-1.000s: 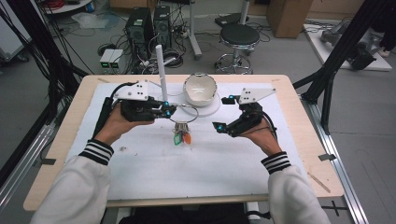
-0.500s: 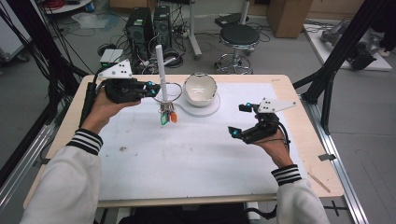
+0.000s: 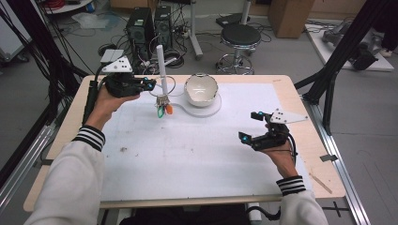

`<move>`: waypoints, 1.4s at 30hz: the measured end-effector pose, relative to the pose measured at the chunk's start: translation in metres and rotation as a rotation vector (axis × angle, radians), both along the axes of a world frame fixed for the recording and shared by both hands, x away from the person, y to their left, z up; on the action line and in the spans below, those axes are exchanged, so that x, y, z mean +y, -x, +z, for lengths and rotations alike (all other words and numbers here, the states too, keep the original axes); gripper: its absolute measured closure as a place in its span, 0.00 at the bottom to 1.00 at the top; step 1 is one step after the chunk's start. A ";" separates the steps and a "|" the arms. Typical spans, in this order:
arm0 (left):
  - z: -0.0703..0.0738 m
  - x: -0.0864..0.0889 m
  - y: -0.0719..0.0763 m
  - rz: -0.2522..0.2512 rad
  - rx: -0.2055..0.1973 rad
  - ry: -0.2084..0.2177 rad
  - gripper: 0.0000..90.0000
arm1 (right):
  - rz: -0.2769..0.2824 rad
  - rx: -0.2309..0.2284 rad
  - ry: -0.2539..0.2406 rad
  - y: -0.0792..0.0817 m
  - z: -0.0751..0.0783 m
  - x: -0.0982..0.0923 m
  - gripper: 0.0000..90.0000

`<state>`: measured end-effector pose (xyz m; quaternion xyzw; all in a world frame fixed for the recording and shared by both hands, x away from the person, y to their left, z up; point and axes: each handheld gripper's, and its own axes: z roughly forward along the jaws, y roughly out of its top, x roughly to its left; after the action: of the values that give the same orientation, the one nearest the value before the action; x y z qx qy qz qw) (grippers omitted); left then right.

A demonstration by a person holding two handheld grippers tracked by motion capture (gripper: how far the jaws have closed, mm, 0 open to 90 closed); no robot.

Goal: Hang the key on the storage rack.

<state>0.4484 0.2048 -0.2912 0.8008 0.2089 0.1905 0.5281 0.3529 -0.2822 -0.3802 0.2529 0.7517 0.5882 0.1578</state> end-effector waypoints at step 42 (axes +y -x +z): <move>-0.045 0.006 -0.052 0.179 0.098 -0.002 0.97 | -0.124 0.031 -0.067 0.017 -0.060 -0.024 0.01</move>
<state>0.5004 0.2107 -0.3361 0.7878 0.3051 0.1979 0.4972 0.3362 -0.3060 -0.4400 0.3131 0.7169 0.5983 0.1737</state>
